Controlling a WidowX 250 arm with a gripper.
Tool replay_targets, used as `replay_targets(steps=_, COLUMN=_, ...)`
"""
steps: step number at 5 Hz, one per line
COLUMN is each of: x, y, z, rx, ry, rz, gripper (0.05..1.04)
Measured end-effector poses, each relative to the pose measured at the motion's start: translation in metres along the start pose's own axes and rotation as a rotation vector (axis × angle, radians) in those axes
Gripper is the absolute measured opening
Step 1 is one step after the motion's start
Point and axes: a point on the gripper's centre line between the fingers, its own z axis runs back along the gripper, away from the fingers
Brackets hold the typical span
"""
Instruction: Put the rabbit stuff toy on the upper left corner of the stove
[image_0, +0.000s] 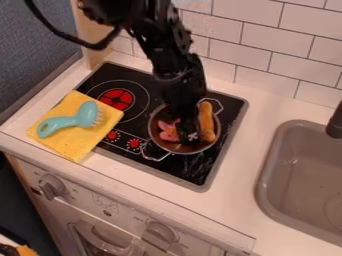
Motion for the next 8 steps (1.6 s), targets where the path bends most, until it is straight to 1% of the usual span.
replay_targets(steps=1, x=0.005, y=-0.005, z=-0.009, rx=-0.003, ry=-0.004, rz=-0.018, gripper=0.938)
replay_targets(steps=2, x=0.005, y=-0.003, z=-0.01, rx=0.02, ry=0.0, rz=-0.025, gripper=0.7)
replay_targets(steps=3, x=0.004, y=-0.002, z=-0.011, rx=0.03, ry=0.004, rz=-0.017, gripper=0.577)
replay_targets(steps=5, x=0.006, y=-0.004, z=-0.007, rx=0.024, ry=-0.007, rz=-0.03, gripper=0.572)
replay_targets(steps=6, x=0.012, y=0.002, z=0.017, rx=0.052, ry=-0.065, rz=-0.032, gripper=0.572)
replay_targets(steps=7, x=0.011, y=0.007, z=0.038, rx=0.073, ry=-0.092, rz=-0.038, gripper=0.572)
replay_targets(steps=8, x=0.011, y=0.017, z=0.066, rx=0.108, ry=-0.135, rz=-0.013, gripper=0.571)
